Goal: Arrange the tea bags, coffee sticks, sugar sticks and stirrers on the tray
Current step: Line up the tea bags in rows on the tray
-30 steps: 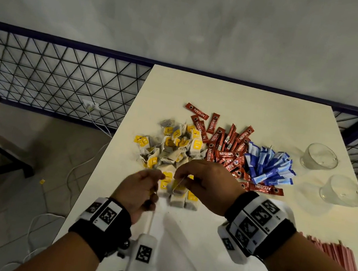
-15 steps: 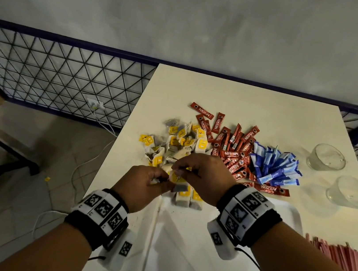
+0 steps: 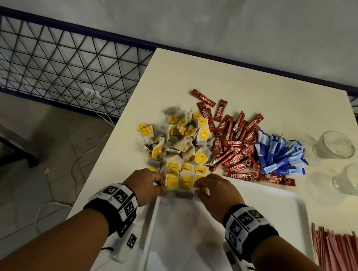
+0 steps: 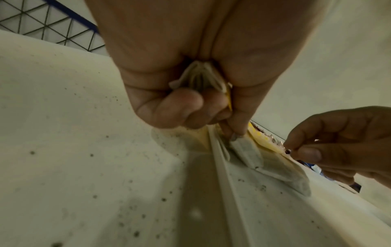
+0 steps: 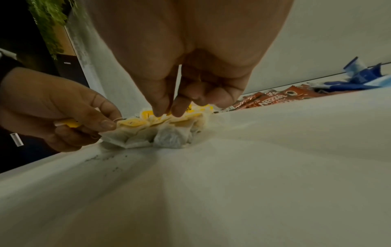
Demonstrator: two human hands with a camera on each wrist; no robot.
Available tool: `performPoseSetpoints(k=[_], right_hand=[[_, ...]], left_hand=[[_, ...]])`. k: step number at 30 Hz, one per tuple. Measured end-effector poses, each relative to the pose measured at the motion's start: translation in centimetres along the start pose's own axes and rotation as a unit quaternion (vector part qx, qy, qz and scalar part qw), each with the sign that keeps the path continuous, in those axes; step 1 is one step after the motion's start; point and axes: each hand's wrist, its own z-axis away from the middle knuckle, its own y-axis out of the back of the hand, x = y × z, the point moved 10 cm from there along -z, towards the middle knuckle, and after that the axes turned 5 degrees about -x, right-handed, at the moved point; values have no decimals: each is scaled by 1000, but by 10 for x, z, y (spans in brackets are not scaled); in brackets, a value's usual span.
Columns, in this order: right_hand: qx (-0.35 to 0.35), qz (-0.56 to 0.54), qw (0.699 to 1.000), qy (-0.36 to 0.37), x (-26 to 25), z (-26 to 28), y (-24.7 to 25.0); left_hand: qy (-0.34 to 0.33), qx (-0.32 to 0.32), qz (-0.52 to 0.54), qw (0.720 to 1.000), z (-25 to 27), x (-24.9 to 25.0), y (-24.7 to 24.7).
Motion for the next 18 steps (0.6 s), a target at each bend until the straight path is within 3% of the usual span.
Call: performPoseSetpoints(k=[8, 11, 14, 18], right_hand=[[4, 18, 1000, -5, 7, 3, -3], [22, 15, 1000, -1, 9, 5, 0], [24, 22, 999, 6, 10, 6, -1], [11, 28, 1000, 2, 12, 3, -6]], left_hand=[[22, 61, -54, 996, 4, 6, 10], [-5, 103, -43, 994, 16, 14, 18], [-86, 50, -137, 985, 17, 34, -5], [-67, 17, -209, 975, 7, 28, -21]])
